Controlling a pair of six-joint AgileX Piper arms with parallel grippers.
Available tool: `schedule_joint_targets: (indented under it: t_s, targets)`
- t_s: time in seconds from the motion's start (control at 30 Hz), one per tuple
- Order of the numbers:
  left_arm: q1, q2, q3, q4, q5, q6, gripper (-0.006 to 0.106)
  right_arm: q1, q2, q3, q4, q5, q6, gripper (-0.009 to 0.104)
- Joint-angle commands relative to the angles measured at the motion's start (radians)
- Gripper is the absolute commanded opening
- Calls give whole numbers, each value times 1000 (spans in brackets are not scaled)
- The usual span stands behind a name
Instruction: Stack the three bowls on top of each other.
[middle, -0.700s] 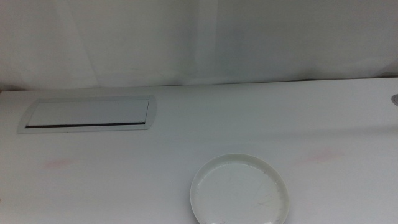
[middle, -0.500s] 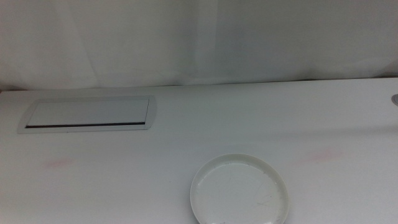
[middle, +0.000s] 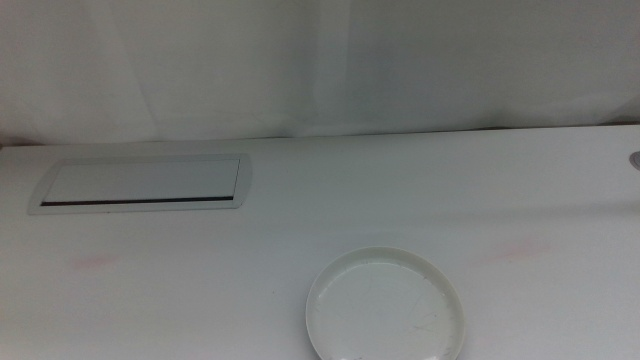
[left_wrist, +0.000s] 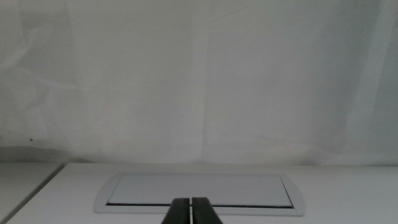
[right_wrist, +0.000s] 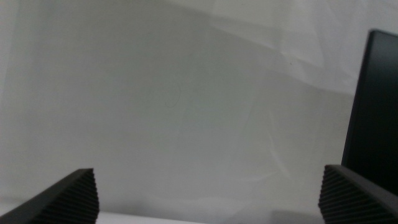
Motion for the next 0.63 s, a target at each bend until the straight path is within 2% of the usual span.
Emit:
schedule_joint_targets:
  t_s: [0.0, 0.03, 0.1, 0.13, 0.17, 0.2, 0.23, 0.47, 0.6]
  targets:
    - [3, -4, 39, -2, -11, 1, -3, -6, -5, 37, 102, -22, 8, 93]
    - [3, -4, 39, -2, -11, 1, -3, -6, -5, 37, 153, -14, 8, 90]
    - [3, -4, 39, -2, -11, 1, -3, -9, -5, 37, 260, 1, -12, 71]
    - [3, -4, 39, -2, -11, 1, -3, -9, -5, 37, 292, 0, -24, 58]
    - [3, -4, 39, -2, -11, 1, -3, -9, -5, 37, 319, -2, -26, 38]
    - [3, -4, 39, -2, -11, 1, -3, -9, -5, 37, 340, -2, -26, 11]
    - [3, -4, 39, -2, -11, 1, -3, -9, -5, 37, 355, -2, -20, -2]
    - [3, -4, 39, -2, 0, 1, -3, -9, -5, 37, 372, 26, -22, -3]
    - [3, -4, 39, -2, 19, 1, -3, -9, -5, 37, 360, 170, -172, -3]
